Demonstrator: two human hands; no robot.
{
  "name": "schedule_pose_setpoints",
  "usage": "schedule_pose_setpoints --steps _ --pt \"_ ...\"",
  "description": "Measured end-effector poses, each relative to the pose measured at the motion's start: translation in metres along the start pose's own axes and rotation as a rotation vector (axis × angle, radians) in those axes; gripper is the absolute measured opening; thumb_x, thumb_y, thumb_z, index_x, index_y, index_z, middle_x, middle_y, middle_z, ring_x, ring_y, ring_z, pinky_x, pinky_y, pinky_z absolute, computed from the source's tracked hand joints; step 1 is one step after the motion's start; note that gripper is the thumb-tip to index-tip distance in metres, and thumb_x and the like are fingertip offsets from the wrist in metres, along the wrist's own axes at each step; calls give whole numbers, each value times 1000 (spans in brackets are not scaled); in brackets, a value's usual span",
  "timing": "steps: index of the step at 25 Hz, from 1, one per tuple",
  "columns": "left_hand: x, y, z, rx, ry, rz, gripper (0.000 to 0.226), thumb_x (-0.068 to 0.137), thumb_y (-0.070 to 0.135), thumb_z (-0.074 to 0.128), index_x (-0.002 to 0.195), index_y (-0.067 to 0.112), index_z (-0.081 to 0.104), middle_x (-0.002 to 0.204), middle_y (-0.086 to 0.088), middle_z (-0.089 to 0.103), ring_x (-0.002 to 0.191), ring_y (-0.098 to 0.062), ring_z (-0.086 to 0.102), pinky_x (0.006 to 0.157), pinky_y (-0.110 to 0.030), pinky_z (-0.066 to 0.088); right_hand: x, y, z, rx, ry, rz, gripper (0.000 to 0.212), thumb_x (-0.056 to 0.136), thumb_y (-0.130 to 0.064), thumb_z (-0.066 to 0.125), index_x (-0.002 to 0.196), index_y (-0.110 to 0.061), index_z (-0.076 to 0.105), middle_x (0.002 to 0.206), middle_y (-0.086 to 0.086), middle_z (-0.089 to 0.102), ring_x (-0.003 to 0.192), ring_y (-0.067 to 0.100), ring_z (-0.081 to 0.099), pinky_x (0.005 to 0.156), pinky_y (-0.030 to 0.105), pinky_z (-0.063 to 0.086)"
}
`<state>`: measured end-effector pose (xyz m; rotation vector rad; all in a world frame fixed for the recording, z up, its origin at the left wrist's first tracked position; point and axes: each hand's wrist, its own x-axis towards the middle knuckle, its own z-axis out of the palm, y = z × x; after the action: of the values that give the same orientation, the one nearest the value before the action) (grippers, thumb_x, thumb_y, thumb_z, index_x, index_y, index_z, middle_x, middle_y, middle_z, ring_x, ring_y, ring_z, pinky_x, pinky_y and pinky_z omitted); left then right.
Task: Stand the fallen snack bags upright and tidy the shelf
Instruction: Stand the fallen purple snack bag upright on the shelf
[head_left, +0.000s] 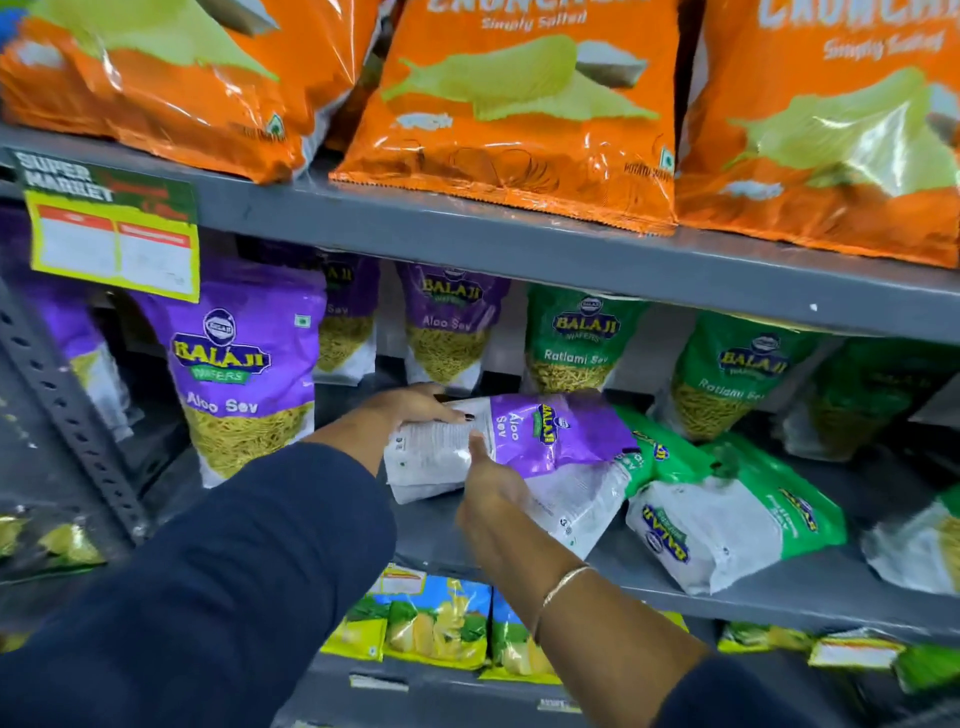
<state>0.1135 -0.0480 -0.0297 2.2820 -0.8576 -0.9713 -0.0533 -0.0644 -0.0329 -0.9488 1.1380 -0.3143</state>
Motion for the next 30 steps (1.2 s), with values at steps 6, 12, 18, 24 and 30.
schedule_pose_setpoints --steps 6,12,18,24,30 --pt "-2 -14 -5 -215 -48 7 31 76 36 70 71 12 50 75 0 40 71 -10 42 72 -20 36 11 2 8 117 39 -93 73 74 -36 74 131 -3 42 133 19 53 120 29 54 101 41 42" --pt "-26 -36 -23 -427 93 44 41 66 40 79 82 21 46 84 -3 46 79 -12 43 67 -23 28 38 -17 19 -25 44 -463 38 66 -2 78 93 -8 52 87 12 60 83 24 58 76 34 46" --pt "-33 -38 -23 -464 294 170 48 77 -4 66 123 -6 53 94 2 69 80 2 65 70 -5 49 69 -43 13 -154 -296 -671 51 66 22 68 111 3 50 103 14 60 81 22 58 73 28 49" --pt "-48 -37 -21 -482 231 55 51 79 6 67 126 14 47 118 -1 56 108 -16 50 87 -32 40 78 -44 13 -295 -366 -648 56 67 14 72 116 -1 50 110 18 63 97 24 58 93 42 48" --pt "-48 -42 -21 -396 132 -36 56 75 -19 45 121 12 44 83 -3 54 82 -16 51 80 -32 44 71 -49 12 -636 -63 -546 67 69 -25 80 113 0 37 114 21 53 104 34 57 97 46 47"
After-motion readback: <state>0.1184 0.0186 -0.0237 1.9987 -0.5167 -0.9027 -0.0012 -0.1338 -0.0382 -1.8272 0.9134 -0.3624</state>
